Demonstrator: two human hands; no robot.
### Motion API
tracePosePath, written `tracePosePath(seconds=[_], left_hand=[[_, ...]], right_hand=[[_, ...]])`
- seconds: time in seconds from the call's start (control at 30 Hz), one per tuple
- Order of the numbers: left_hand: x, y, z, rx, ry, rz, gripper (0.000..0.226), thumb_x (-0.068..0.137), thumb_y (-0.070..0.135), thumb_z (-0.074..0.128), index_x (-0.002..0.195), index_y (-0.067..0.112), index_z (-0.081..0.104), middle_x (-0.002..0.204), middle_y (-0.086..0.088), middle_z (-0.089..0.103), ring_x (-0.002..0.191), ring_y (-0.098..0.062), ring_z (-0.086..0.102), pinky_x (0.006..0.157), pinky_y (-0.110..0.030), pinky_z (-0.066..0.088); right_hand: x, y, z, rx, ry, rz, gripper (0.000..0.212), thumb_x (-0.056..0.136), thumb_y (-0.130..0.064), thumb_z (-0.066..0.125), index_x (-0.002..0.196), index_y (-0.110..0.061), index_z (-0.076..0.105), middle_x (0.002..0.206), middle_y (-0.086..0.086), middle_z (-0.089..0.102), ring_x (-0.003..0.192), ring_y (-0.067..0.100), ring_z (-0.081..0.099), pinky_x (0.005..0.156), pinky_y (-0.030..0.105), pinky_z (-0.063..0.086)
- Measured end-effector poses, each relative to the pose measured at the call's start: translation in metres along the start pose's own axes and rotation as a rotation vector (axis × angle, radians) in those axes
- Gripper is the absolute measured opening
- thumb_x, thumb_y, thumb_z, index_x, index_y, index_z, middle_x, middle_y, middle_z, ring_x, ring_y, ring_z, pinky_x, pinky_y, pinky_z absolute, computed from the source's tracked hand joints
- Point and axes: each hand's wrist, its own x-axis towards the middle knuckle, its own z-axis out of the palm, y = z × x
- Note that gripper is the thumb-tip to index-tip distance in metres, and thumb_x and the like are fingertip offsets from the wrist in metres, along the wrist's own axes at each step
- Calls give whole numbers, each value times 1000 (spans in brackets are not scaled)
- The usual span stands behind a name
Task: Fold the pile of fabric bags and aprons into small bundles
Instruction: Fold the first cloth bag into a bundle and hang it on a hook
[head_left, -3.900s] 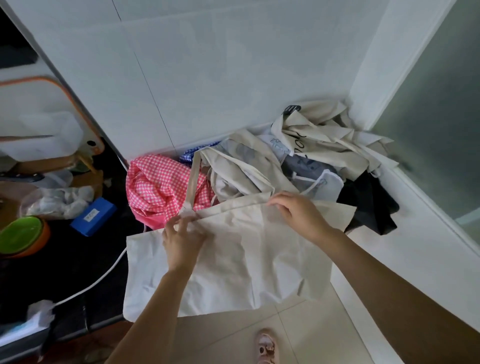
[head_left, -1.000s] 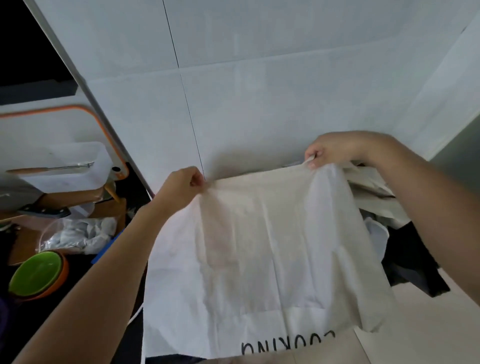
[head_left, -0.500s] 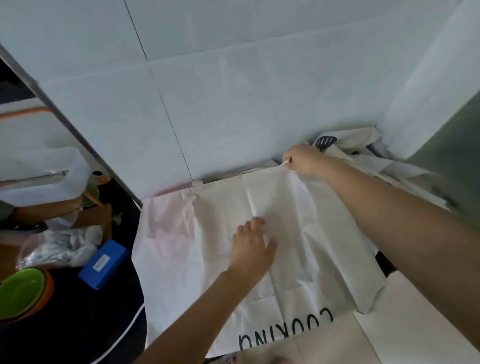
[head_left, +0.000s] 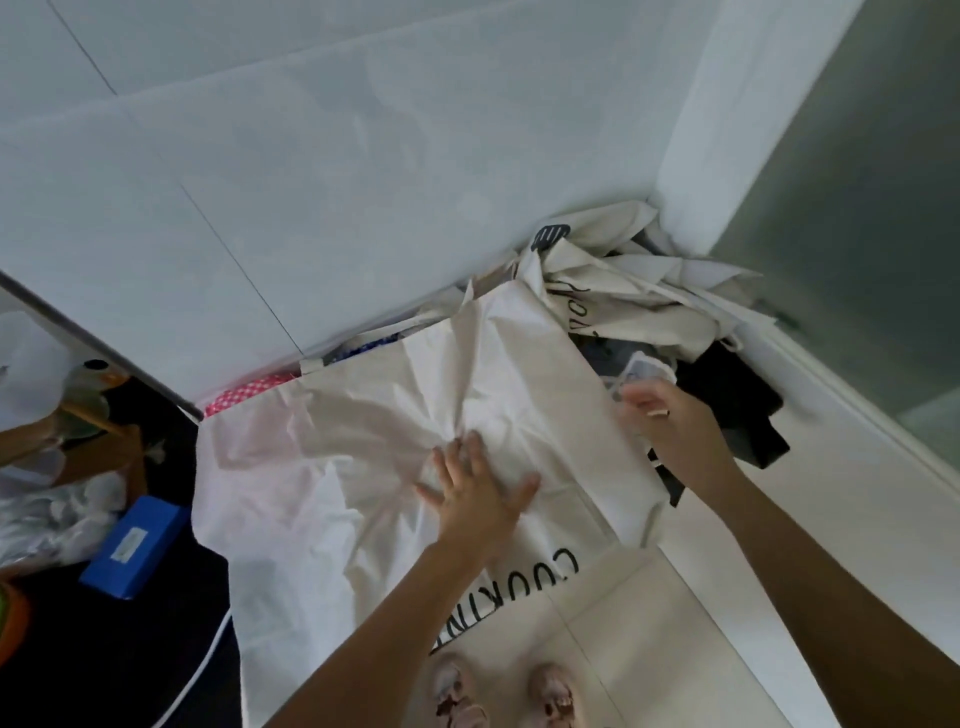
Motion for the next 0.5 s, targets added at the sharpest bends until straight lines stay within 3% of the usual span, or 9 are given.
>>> tracePosePath(seconds=[0.1,0.17,0.23,0.3,0.37,0.47,0.5], left_hand=[[2,0,5,49,9,-23,98,84,77,28,151,19,-14,159,-8,-12,144,-32,-20,107,-65,-13],[3,-2,10,68,11,-30,97,84,77,27,151,20,-14,159,-6,-12,144,-31,-19,108,-66,-10],[3,-5,14,77,15,-39,96,84,77,26,151,21,-15,160,-5,-13,145,-29,-19,108,-64,-10],[5,-7,17,74,18,-43,96,85,76,27,151,21,-14,160,-4,-12,145,-28,-19,109,-63,-10],[5,-8,18,60,24,-34,96,84,76,29,152,21,-13,160,-2,-11,145,-26,-17,109,-63,-10],[3,-12,20,-2,43,-13,103,78,83,27,152,23,-11,161,3,-9,146,-20,-15,109,-59,-13],[2,-15,21,-33,58,-3,107,73,86,24,152,23,-10,161,5,-8,146,-17,-14,110,-58,-14]], right_hand=[[-36,30,-6,141,-27,159,9,87,-18,67,94,-23,65,93,-11,67,93,10,64,74,12,49],[-62,39,-2,225,11,233,14,83,-26,71,96,-26,64,97,-8,67,95,12,64,76,18,52],[-86,41,9,244,109,242,41,69,-46,75,101,-25,60,102,-8,61,94,7,60,77,24,51],[-105,38,22,203,175,236,52,64,-49,78,103,-24,54,102,-12,53,89,5,55,72,20,46],[-117,39,30,141,190,263,42,72,-37,80,101,-25,51,98,-11,51,84,8,53,67,22,46],[-118,49,37,50,131,302,12,85,-24,68,84,-18,57,82,-2,60,77,21,60,60,24,46],[-116,53,37,27,109,317,12,87,-21,63,78,-15,58,76,2,62,75,24,62,57,22,43]])
